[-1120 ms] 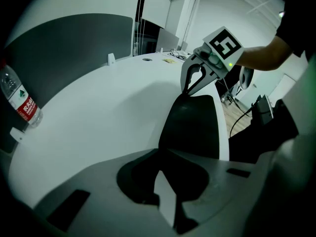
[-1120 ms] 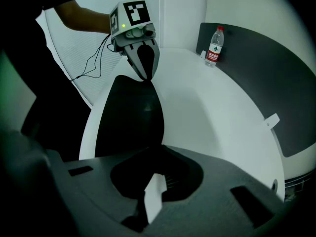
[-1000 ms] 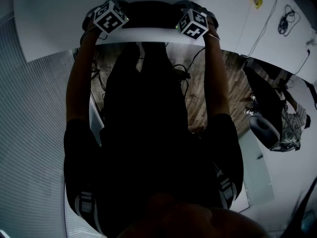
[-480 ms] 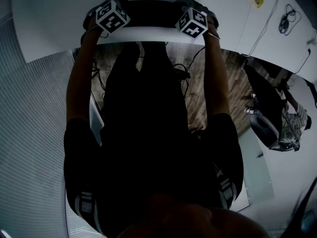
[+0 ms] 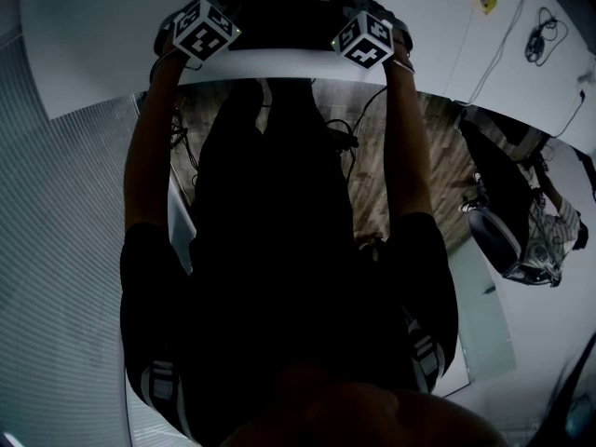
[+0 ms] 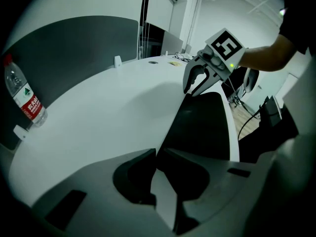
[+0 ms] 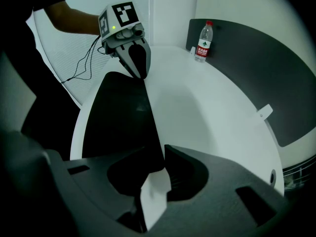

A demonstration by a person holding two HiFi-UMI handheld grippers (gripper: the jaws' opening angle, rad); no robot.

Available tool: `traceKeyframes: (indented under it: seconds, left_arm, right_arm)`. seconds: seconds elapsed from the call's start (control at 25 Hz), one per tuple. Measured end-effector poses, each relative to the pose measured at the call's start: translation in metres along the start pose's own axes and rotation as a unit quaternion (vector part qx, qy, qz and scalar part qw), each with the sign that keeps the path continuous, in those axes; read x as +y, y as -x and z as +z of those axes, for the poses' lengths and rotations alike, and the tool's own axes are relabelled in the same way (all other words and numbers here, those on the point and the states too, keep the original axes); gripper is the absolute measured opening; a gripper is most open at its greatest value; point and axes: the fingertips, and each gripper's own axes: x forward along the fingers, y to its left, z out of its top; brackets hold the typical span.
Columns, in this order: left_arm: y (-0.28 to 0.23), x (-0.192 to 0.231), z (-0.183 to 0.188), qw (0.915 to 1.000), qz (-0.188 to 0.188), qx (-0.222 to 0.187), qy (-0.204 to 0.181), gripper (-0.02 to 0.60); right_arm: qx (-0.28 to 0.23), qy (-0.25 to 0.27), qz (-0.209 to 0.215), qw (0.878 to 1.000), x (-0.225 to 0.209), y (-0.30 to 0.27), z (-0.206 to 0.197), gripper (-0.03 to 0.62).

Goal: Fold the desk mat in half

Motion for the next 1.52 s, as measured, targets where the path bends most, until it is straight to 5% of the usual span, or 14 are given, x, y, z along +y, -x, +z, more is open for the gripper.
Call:
traceKeyframes:
  seconds: [0.4,1.08,1.52]
  left_arm:
    - [0.011,0.010,0.019,0.9970,-0.012,-0.064,0.042,0.026]
    - [0.027,0.041,0.011,0.9925,0.036,-0.079,0.087,0.034]
    - [0.058,0.062,0.022,0.9754,0.076,-0.141,0.151,0.031]
  right_arm:
    - [0.002,-0.014,0.001,1.000,-0.004,0.003,-0.006,0.060]
    - [0.006,-0.009,0.004,1.000,-0.004,-0.001,-0.005,0.060]
    - [0.004,-0.014,-0.005,1.000,-0.009,0.002,-0.002,0.060]
